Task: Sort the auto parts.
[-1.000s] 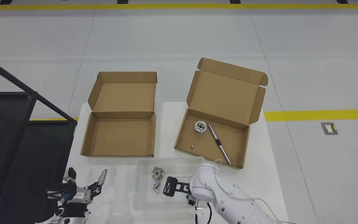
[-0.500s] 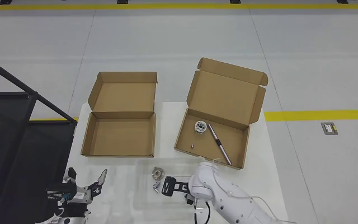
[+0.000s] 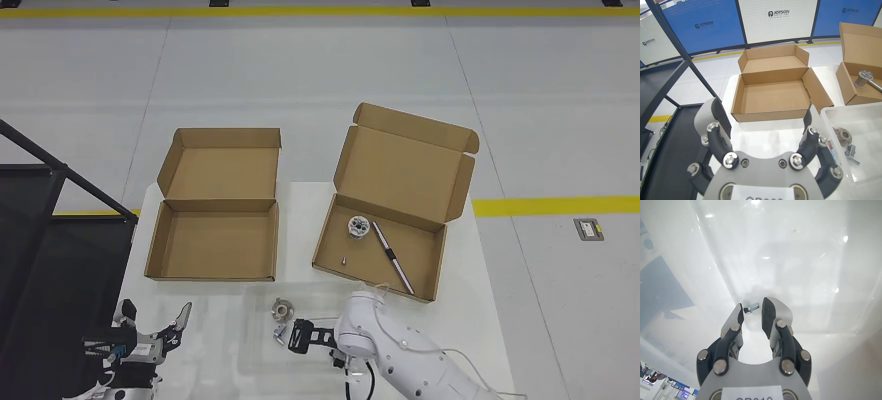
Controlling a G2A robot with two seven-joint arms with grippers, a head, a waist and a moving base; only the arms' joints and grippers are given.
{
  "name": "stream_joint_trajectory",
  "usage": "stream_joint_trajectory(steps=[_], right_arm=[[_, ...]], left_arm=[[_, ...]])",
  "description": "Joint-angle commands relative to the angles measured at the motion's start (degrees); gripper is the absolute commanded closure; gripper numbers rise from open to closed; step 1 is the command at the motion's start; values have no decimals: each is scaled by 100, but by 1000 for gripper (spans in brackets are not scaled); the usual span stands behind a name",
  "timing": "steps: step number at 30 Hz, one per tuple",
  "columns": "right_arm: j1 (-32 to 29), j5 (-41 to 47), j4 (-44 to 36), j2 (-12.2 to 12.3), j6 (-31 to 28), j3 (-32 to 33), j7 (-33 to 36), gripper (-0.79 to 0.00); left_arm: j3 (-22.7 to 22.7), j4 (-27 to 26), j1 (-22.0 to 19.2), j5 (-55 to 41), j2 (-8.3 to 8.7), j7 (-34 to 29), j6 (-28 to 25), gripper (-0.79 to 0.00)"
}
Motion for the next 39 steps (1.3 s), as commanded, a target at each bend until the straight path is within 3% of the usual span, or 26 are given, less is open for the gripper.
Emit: stream_joint_trajectory(steps=[1, 9, 17, 39], right_arm=[[22, 1, 43, -12, 26, 1, -49, -296], [76, -67, 190, -58, 151, -13, -208, -256], [86, -116, 222, -76, 218, 22, -314, -157], [63, -213, 135, -45, 143, 202, -350, -99]], left_arm=[[0, 0, 0, 0, 0, 0, 0, -785], [0, 0, 0, 0, 0, 0, 0, -785], [0, 0, 0, 0, 0, 0, 0, -785], [0, 0, 0, 0, 0, 0, 0, -785]])
